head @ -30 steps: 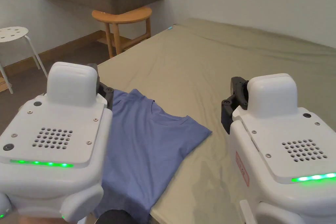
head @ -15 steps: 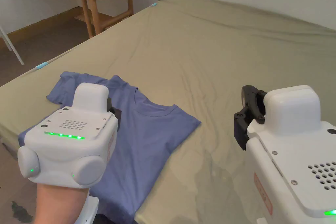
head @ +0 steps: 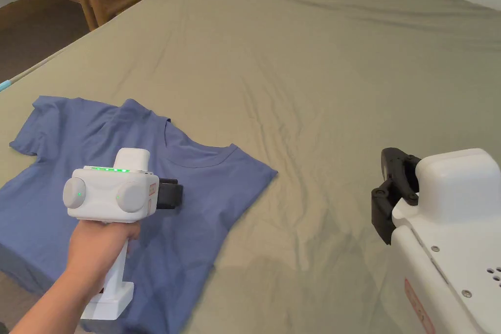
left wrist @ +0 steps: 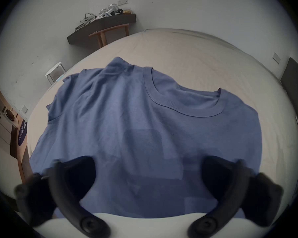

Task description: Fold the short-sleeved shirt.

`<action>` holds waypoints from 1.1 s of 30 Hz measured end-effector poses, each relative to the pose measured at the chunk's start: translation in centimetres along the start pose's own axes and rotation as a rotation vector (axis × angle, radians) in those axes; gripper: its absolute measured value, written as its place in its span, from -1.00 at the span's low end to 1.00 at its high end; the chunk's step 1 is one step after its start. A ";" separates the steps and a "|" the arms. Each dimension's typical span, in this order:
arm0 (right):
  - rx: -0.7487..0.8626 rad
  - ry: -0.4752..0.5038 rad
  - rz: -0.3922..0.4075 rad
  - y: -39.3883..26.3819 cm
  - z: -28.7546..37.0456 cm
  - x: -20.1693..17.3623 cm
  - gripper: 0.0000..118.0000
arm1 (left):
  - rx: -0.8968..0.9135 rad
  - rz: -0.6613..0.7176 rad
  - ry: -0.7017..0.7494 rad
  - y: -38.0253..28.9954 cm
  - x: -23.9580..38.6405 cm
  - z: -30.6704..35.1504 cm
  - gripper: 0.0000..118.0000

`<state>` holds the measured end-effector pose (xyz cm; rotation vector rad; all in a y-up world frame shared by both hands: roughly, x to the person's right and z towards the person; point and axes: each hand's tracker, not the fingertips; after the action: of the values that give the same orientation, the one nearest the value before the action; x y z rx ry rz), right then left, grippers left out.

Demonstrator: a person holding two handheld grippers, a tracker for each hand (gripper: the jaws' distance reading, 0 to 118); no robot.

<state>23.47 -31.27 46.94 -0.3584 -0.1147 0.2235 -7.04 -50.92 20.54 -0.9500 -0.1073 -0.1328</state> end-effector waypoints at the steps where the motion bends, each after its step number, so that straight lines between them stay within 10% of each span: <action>1: -0.005 -0.003 0.000 -0.1 -0.1 0.1 -0.97 | 0.019 -0.001 -0.006 -0.1 0.2 0.6 0.93; 9: -0.034 -0.022 -0.005 -0.8 -0.2 0.6 -0.97 | -0.056 0.032 -0.024 0.0 0.5 -1.3 0.84; 11: -0.041 -0.024 -0.011 -0.9 -0.2 0.7 -0.97 | -0.024 0.000 -0.047 -0.1 1.0 -0.1 0.36; 13: -0.047 -0.021 -0.024 -1.0 -0.1 0.8 -0.97 | 0.013 -0.017 -0.065 0.0 1.8 1.0 -1.00; 23: -0.028 -0.029 -0.041 -0.3 2.5 1.2 -0.97 | 0.140 0.091 -0.203 -1.6 -0.5 2.0 -1.00; 30: 0.011 -0.065 -0.063 0.6 5.4 2.4 -0.97 | 0.420 0.340 -0.276 -0.8 -2.2 11.5 -1.00; 33: 0.044 -0.086 -0.072 1.0 6.9 2.8 -0.97 | 0.545 0.239 -0.159 -0.1 -2.4 16.7 -1.00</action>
<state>24.95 -27.34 53.20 -0.3009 -0.2064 0.1695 -9.96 -37.20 29.87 -0.4220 -0.1656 0.1877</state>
